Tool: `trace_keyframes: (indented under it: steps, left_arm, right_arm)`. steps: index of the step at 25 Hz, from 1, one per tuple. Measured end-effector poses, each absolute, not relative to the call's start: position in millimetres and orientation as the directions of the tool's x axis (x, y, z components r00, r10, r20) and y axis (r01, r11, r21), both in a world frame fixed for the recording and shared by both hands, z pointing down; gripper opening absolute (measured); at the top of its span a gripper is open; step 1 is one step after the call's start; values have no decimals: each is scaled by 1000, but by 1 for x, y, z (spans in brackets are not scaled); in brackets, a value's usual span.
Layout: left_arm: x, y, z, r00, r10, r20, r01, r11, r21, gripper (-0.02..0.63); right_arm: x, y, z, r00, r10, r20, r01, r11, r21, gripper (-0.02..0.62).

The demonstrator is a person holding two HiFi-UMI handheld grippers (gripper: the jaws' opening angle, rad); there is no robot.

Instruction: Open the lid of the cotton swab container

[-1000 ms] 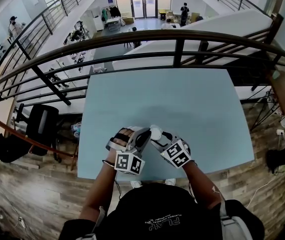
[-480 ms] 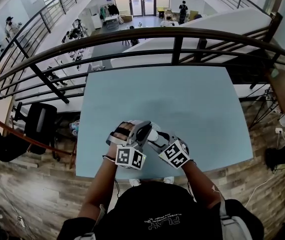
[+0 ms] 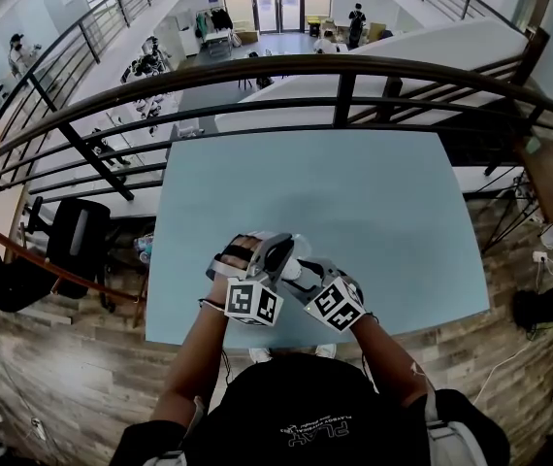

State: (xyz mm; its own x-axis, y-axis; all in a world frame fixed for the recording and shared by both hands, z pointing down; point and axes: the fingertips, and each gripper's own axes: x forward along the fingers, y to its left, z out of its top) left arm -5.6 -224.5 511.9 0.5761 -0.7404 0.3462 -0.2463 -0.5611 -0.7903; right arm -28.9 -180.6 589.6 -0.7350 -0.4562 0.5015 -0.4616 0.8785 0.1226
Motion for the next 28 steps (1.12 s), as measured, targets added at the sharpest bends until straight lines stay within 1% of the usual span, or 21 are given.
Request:
trace_keyframes:
  steps: [4,7,10,12,16,20,23,25,28]
  left_arm:
    - [-6,-226,515,565,-747,349,-249,-558,-792,63]
    - [-9,-226,515,552,-760,342,-257,-546,-798,63]
    - [-16,-225,511,540,-775,329,-301,-543,-784,63]
    - [-22,-228,511,522,-790,322,-366,-549,-752,63]
    - [-44,-232,519,482,-819,312,-526,-555,-645,63]
    - [-55,-228,524,443,-849,289,-654,-526,-543,63]
    - [-61,-225,530,440,-855,277,-763,-518,-387,58]
    - [-60,-220,536,472,-840,268,-798,-536,-274,55]
    - [-56,-211,543,508,-825,247,-805,-556,-205,51]
  right_arm:
    - [-29,-183,591,-738,-456,498,-467,877,112,225]
    - [-24,-186,591,-741,-462,487,-497,865,64,225]
    - [-18,-193,591,-730,-481,485,-538,843,27,227]
    - [-12,-200,591,-715,-503,486,-566,824,21,229]
    - [-4,-213,589,-684,-558,470,-617,786,34,230]
    - [4,-223,585,-646,-623,441,-677,734,44,234]
    - [10,-228,583,-623,-660,420,-713,700,41,235]
    - [14,-230,581,-608,-680,411,-730,682,49,235]
    - [19,-232,579,-578,-711,401,-747,659,91,235]
